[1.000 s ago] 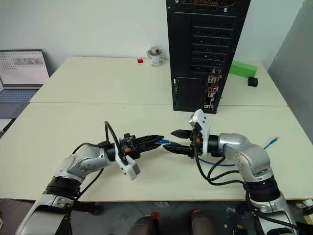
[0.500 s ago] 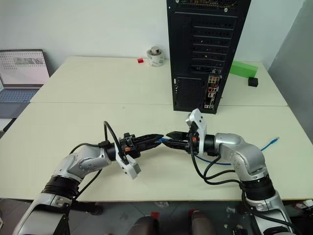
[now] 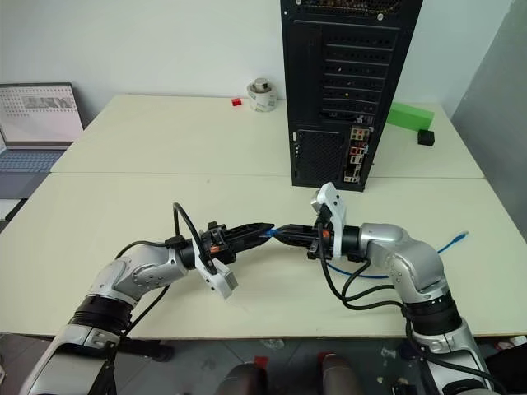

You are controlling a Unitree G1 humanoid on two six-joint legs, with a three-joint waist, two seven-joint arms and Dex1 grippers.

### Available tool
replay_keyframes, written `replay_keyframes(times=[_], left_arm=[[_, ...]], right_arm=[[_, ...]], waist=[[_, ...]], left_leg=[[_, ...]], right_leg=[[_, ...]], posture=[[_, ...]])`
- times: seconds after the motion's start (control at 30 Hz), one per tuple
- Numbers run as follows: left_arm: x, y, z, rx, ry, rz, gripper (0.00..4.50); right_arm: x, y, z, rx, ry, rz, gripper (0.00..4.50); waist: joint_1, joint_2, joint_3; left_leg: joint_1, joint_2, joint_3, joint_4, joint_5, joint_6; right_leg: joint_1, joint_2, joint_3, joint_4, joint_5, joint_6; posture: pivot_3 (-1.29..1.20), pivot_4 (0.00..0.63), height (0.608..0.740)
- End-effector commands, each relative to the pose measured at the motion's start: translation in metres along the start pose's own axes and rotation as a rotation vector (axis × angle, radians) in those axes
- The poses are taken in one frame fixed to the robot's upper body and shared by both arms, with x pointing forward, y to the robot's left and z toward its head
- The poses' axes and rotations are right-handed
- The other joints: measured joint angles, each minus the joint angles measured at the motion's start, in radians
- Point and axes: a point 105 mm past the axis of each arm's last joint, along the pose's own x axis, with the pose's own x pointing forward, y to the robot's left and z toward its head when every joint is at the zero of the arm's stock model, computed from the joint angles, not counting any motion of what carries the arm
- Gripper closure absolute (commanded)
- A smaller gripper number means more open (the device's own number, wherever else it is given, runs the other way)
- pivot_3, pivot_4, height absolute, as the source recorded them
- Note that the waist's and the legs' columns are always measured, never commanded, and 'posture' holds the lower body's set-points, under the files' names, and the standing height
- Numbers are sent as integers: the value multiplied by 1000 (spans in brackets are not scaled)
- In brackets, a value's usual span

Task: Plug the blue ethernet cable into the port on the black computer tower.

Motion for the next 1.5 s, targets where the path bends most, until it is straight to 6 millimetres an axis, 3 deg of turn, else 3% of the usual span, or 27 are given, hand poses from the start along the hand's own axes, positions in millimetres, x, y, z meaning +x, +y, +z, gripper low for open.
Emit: replay_keyframes(times=[0.03, 0.07, 0.13, 0.33, 0.5, 0.67, 0.77, 1.0, 1.3, 1.5], left_arm=[[5, 11, 8, 47, -52, 27, 4206], [5, 12, 7, 44, -52, 33, 4206], [5, 13, 6, 28, -48, 41, 3483], [1, 11, 1, -36, -19, 32, 2231], [-12, -11, -18, -170, 111, -47, 1310], [-22, -11, -40, -419, 275, 49, 1257], [-17, 9, -54, -649, 341, 212, 1257], [14, 57, -54, -984, 299, 397, 1257], [35, 77, -48, -1265, 264, 352, 1257], [36, 82, -44, -1310, 238, 320, 1257]], right_arm=[[-2, -1, 13, -18, -30, 9, 4498], [-2, -2, 12, -16, -28, 9, 4498], [-4, -3, 13, -13, -24, 9, 4498], [-8, -5, 13, -15, -22, -3, 4500], [-15, -15, 14, -37, -27, -83, 4500], [-28, -37, 22, -75, -92, -275, 4500], [-37, -50, 31, -114, -152, -413, 4500], [-59, -82, 55, -247, -272, -830, 4500], [-70, -102, 66, -313, -313, -1158, 4500], [-65, -111, 66, -279, -329, -1220, 4500]], waist=[[0, 0, 0], [0, 0, 0], [0, 0, 0], [0, 0, 0], [-1, 0, 0], [-2, 0, 0], [0, 0, 0], [-2, 0, 0], [-6, 0, 0], [-5, 0, 0]], left_leg=[[0, 0, 0, 0, 0, 0], [0, 0, 0, 0, 0, 0], [0, 0, 0, 0, 0, 0], [0, 0, 0, 0, 0, 0], [0, 0, 0, 0, 0, 0], [0, 0, -1, 0, 0, 0], [-1, 0, -2, 1, 0, 0], [-2, 0, -4, 1, 0, 0], [-1, 0, -1, 1, 0, -1], [-1, 0, 2, 1, 0, -1]], right_leg=[[0, 0, 0, 0, 0, 0], [0, 0, 0, 0, 0, 0], [0, 0, 0, 0, 0, 0], [0, 0, 0, 0, 0, 0], [0, 0, 0, 0, 0, 0], [-1, 0, 0, 1, 0, 0], [-1, 0, 0, 2, 0, 0], [-1, 0, -1, 3, 0, 0], [-3, 1, 3, 5, 0, 0], [-4, 5, 5, 5, 0, 0]], posture=[[0, 150, 740], [0, 150, 740], [0, 150, 740], [0, 150, 740], [0, 150, 740], [0, 150, 740], [0, 150, 740], [0, 150, 740], [0, 150, 740], [0, 150, 740]])
